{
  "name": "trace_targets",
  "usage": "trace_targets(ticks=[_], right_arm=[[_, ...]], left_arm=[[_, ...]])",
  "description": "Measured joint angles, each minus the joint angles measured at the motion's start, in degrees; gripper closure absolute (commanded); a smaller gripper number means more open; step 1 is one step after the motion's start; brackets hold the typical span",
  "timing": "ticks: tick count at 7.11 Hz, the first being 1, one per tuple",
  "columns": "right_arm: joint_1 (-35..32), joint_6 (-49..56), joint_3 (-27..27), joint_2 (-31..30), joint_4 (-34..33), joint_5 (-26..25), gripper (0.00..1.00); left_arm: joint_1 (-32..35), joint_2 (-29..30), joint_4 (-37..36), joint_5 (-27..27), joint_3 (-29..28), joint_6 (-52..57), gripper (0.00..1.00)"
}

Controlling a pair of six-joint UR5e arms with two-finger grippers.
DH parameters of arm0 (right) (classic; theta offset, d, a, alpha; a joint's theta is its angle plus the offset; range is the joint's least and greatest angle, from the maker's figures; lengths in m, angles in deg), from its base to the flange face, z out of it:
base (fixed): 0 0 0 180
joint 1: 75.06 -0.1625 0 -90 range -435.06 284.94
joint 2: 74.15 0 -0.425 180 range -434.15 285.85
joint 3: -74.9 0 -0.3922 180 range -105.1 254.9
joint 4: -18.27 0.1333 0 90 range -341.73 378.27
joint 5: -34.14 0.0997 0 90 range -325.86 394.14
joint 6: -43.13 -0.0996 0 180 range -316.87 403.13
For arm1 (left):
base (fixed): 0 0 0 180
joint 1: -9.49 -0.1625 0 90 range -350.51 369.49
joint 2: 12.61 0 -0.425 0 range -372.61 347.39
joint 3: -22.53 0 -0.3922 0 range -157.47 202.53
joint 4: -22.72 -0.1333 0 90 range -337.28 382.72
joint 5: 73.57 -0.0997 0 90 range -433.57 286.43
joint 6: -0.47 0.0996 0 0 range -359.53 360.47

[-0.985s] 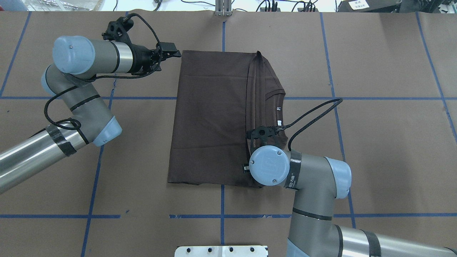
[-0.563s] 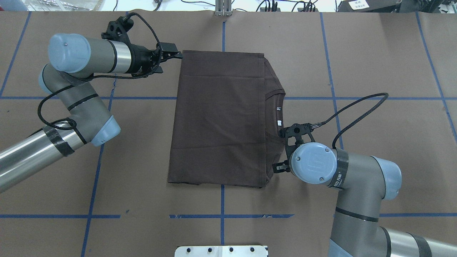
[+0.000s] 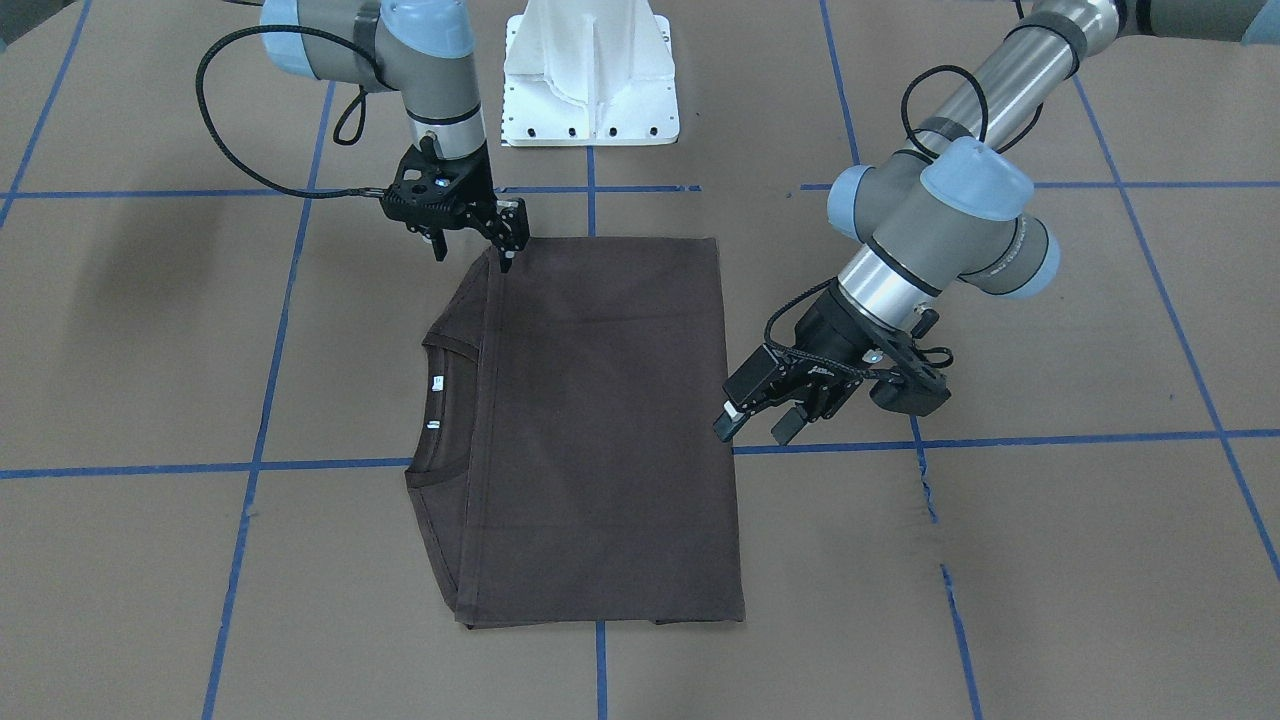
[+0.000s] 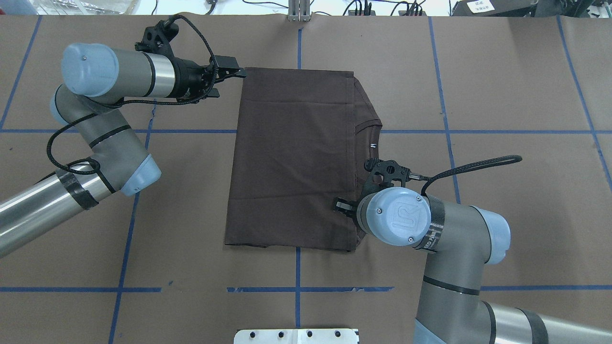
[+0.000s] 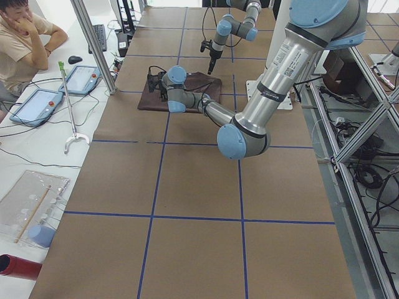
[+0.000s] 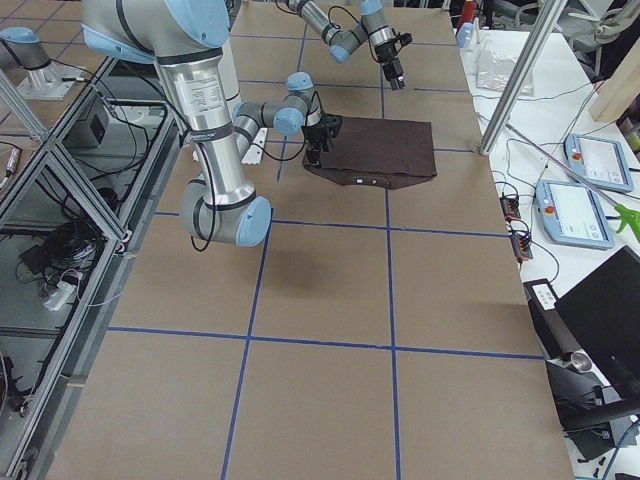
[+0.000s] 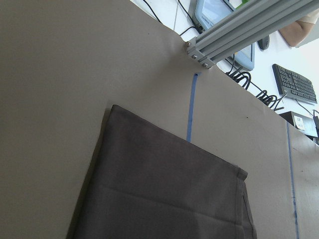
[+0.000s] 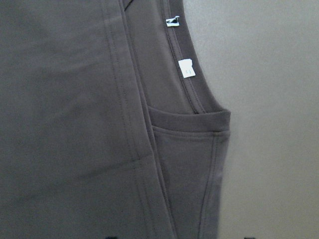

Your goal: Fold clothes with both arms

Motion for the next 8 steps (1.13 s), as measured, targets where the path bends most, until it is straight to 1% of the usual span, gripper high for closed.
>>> trace_targets(ticks=[1, 2, 4, 5, 6, 7, 8], right_arm=[[1.0, -7.9, 0.4, 0.0, 2.2, -0.2, 0.24], [1.7, -13.0, 0.5, -0.2, 3.0, -0.3, 0.24], [2.8, -17.7, 0.8, -0.8, 3.2, -0.5, 0.24], [3.1, -18.4, 1.3, -0.8, 3.3, -0.5, 0.26], [3.3, -18.6, 1.9, -0.7, 3.5, -0.5, 0.27], [3.4, -18.7, 2.5, -0.6, 3.5, -0.5, 0.30], [3.7, -18.8, 3.1, -0.6, 3.5, -0.4, 0.39]], left_arm=[[0.0, 0.0, 0.0, 0.0, 0.0, 0.0, 0.00], [0.1, 0.0, -0.1, 0.0, 0.0, 0.1, 0.00], [0.1, 0.0, -0.1, 0.0, 0.0, 0.1, 0.00], [0.1, 0.0, -0.1, 0.0, 0.0, 0.1, 0.00], [0.1, 0.0, -0.1, 0.0, 0.0, 0.1, 0.00], [0.1, -0.1, -0.1, 0.0, 0.0, 0.1, 0.00], [0.1, -0.1, -0.1, 0.0, 0.0, 0.1, 0.00]])
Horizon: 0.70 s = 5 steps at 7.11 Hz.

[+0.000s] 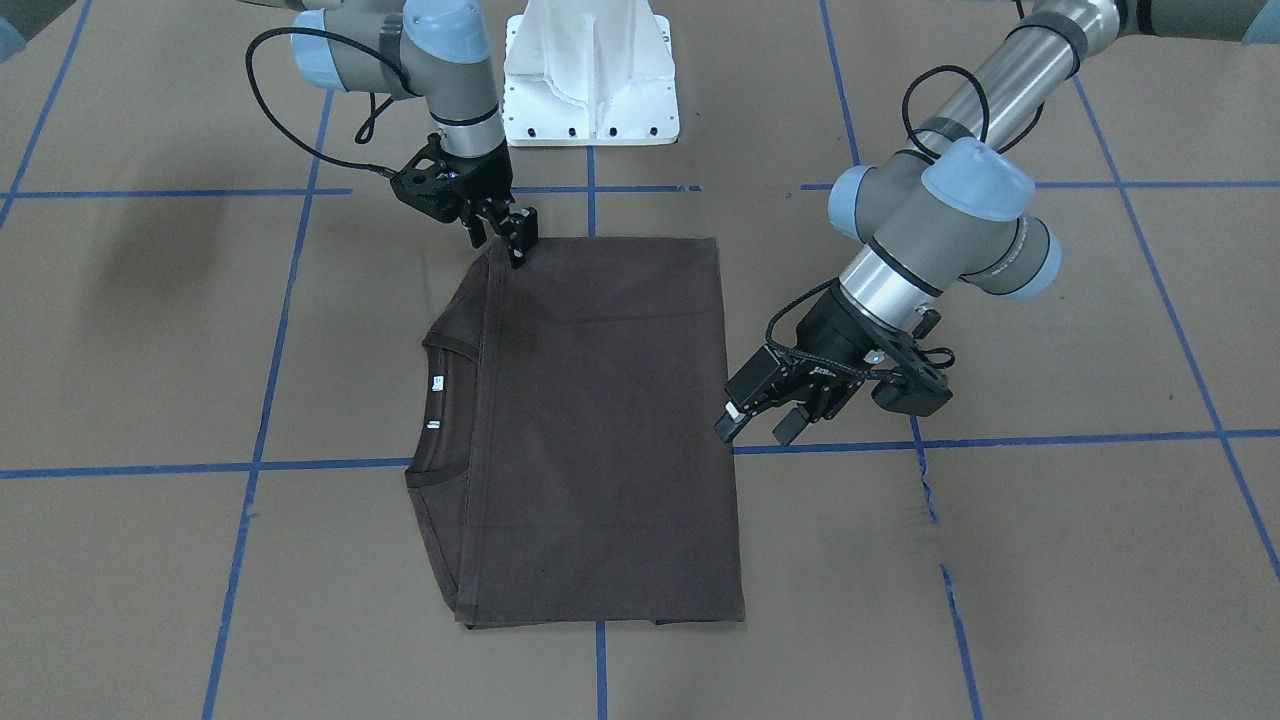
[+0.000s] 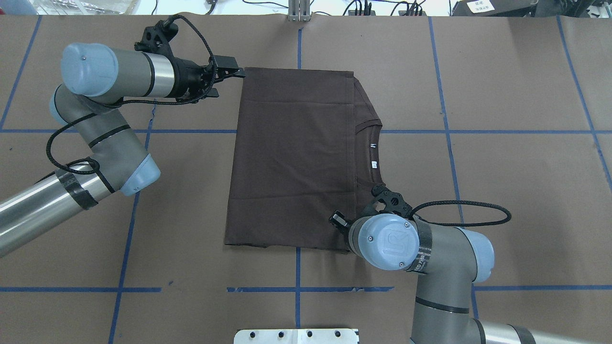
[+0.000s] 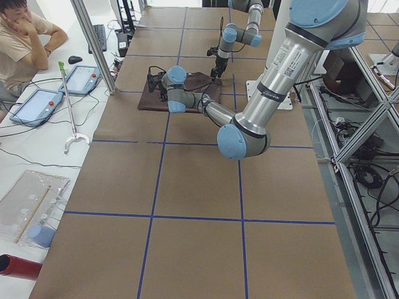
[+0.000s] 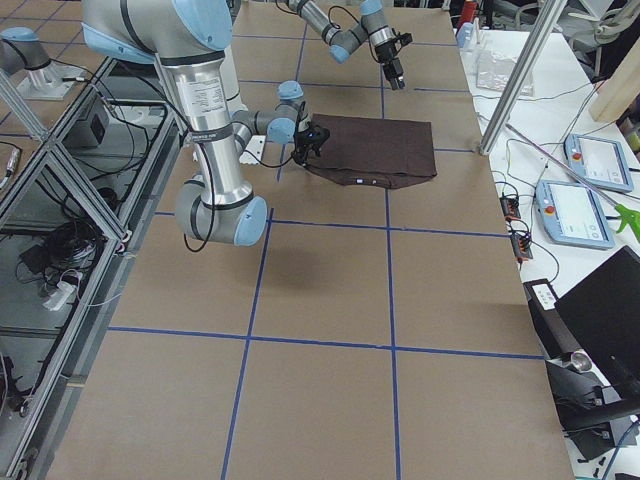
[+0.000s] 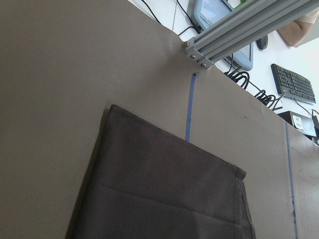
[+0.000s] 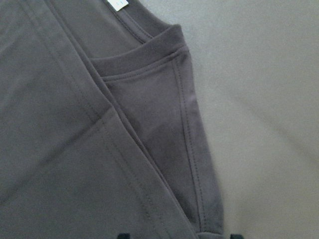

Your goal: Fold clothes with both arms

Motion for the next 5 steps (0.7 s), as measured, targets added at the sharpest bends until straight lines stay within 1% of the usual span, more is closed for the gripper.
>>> trace_targets(ticks=[1, 2, 3, 5], right_arm=[[0.3, 0.0, 0.4, 0.0, 0.0, 0.0, 0.48], [0.7, -0.1, 0.6, 0.0, -0.1, 0.0, 0.72], [0.8, -0.3, 0.6, 0.1, -0.1, 0.0, 1.00], [0.9, -0.4, 0.6, 0.1, -0.1, 0.1, 1.00]], left_arm=[[0.0, -0.1, 0.0, 0.0, 0.0, 0.0, 0.00], [0.0, -0.3, 0.0, 0.0, 0.0, 0.0, 0.00], [-0.1, -0.5, 0.0, 0.0, 0.0, 0.0, 0.00], [-0.1, -0.6, 0.0, 0.0, 0.0, 0.0, 0.00]])
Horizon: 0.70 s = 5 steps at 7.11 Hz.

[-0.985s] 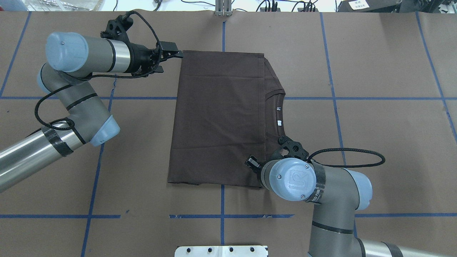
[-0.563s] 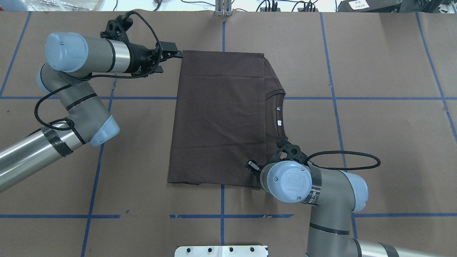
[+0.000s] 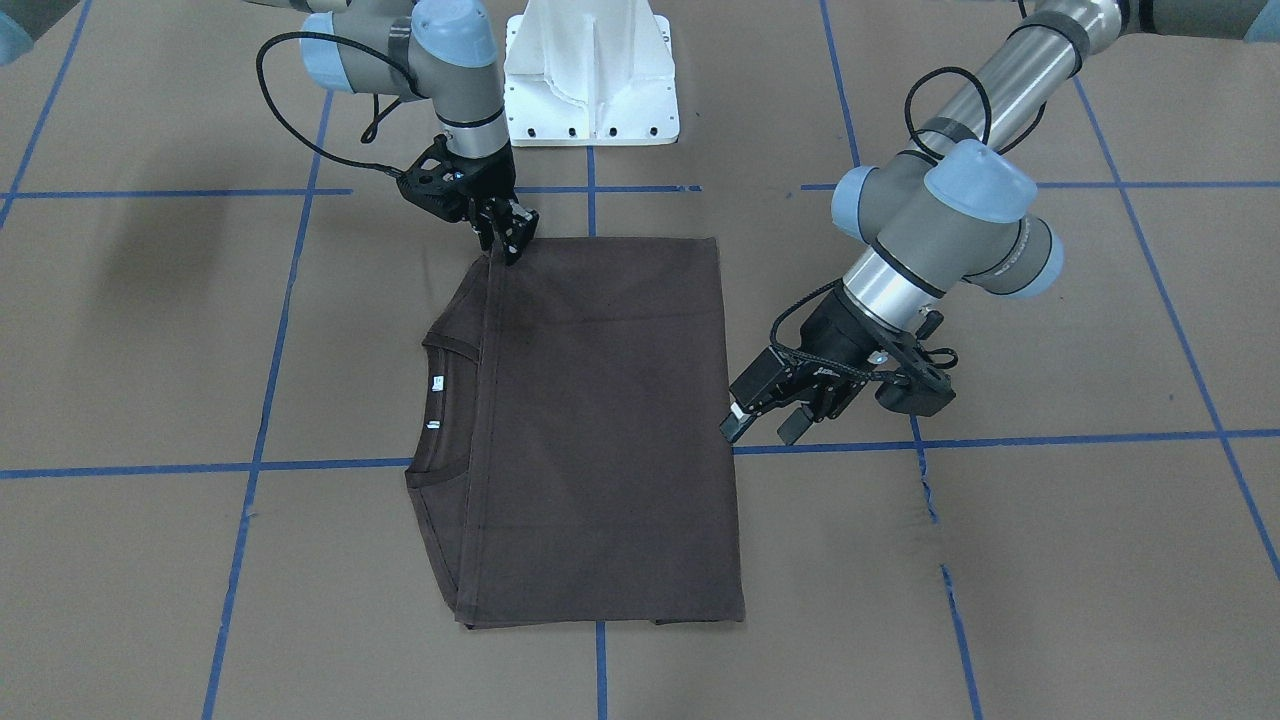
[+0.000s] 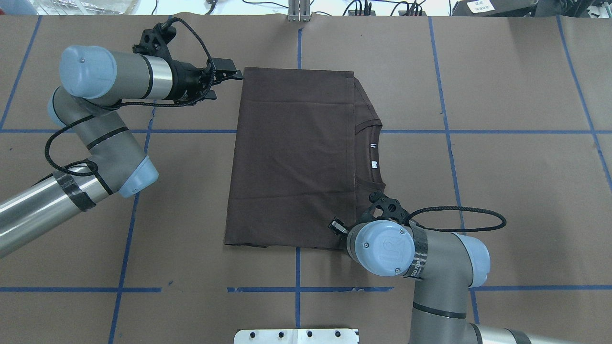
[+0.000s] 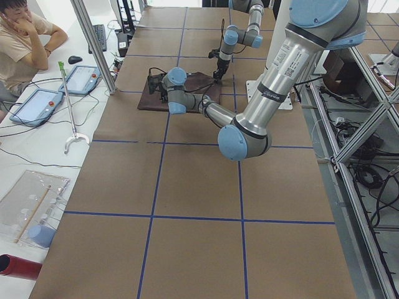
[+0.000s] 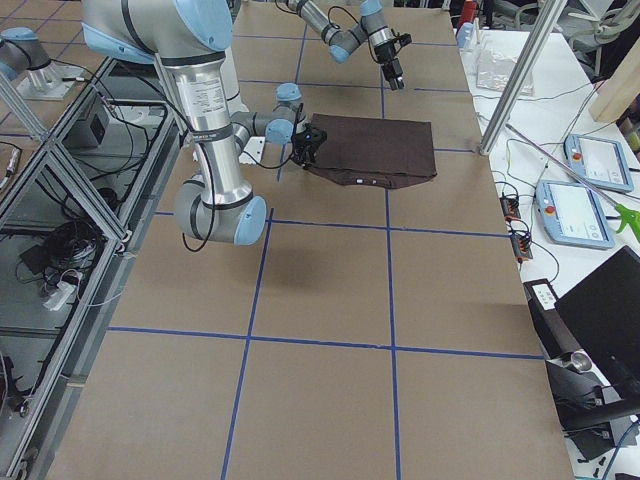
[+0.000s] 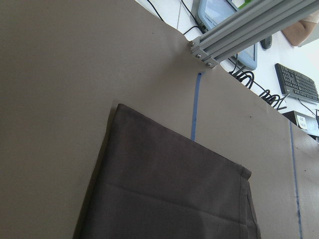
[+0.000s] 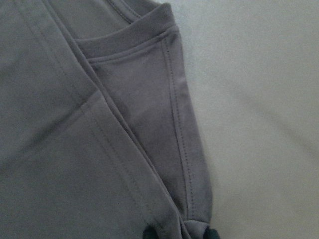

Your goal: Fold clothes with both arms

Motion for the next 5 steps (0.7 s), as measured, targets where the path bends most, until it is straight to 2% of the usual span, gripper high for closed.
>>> trace_targets(ticks=[3, 5], right_arm=[[-0.3, 0.0, -0.8, 0.1, 0.1, 0.2, 1.00], [-0.8, 0.1, -4.5, -0.7, -0.6, 0.8, 1.00]], left_arm=[[0.0, -0.2, 0.0, 0.0, 0.4, -0.2, 0.00], [-0.5, -0.9, -2.5, -0.2, 2.8, -2.8, 0.01]])
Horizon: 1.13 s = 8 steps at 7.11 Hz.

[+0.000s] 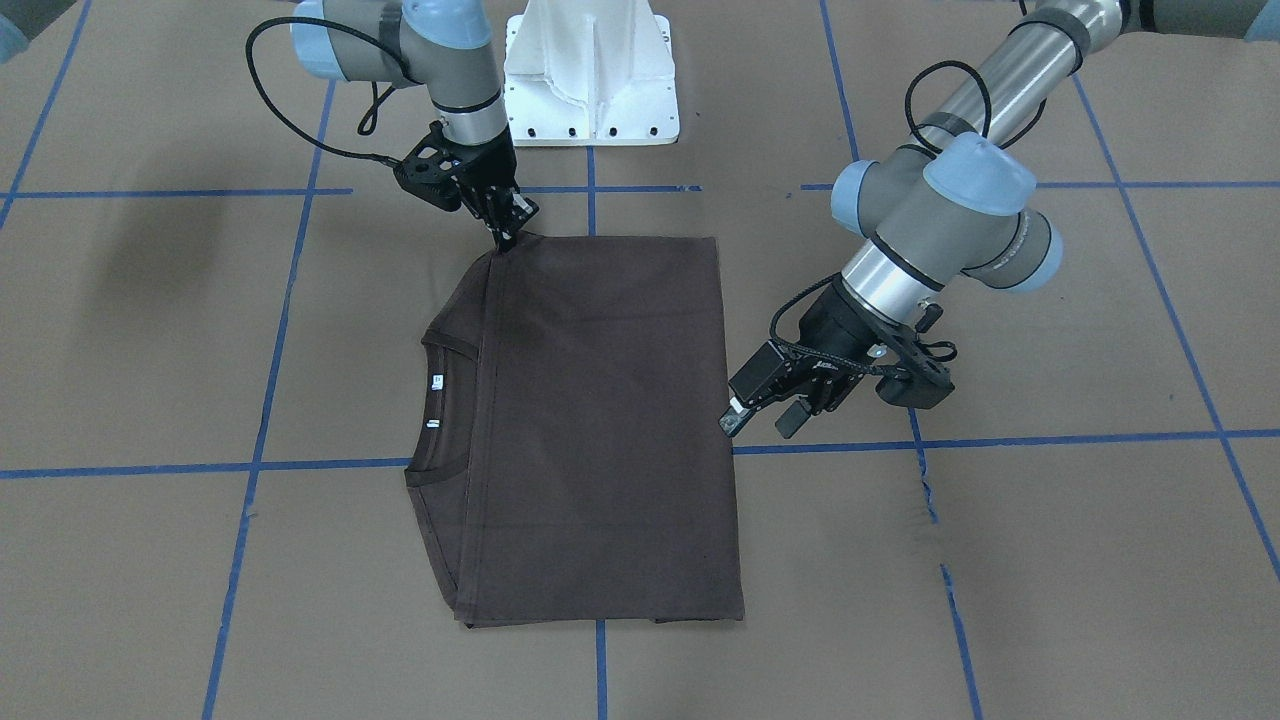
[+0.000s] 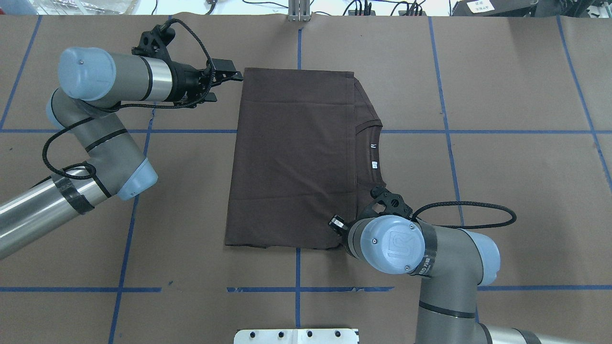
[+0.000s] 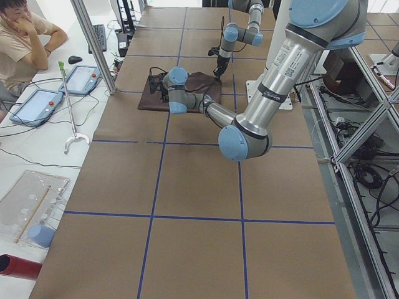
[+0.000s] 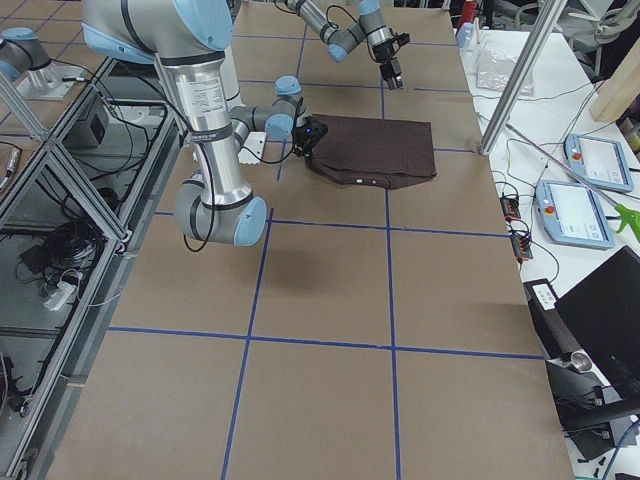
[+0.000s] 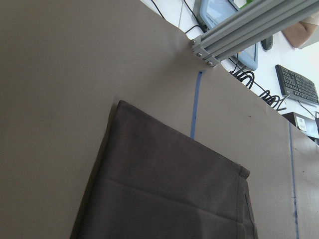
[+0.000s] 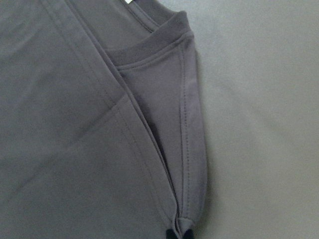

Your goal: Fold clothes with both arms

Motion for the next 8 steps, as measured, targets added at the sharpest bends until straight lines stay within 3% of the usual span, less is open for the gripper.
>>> trace_targets(ticks=[2, 4, 6, 8], right_arm=[[-0.1, 0.1, -3.0, -1.3, -0.9, 0.6, 1.00], [-0.1, 0.1, -3.8, -1.7, -1.1, 0.7, 1.00], [-0.1, 0.2, -4.2, -1.8, -1.1, 0.8, 1.00], [-0.1, 0.3, -4.2, -1.7, -1.1, 0.9, 1.00]], left_arm=[[-4.4, -7.0, -8.2, -0.8, 11.7, -1.8, 0.10], [-12.6, -15.9, -16.1, -3.1, 24.4, -5.3, 0.10], [-22.2, -18.0, -21.5, -11.6, 26.7, -8.6, 0.14], [-26.7, -17.8, -24.4, -14.8, 26.4, -9.5, 0.20]])
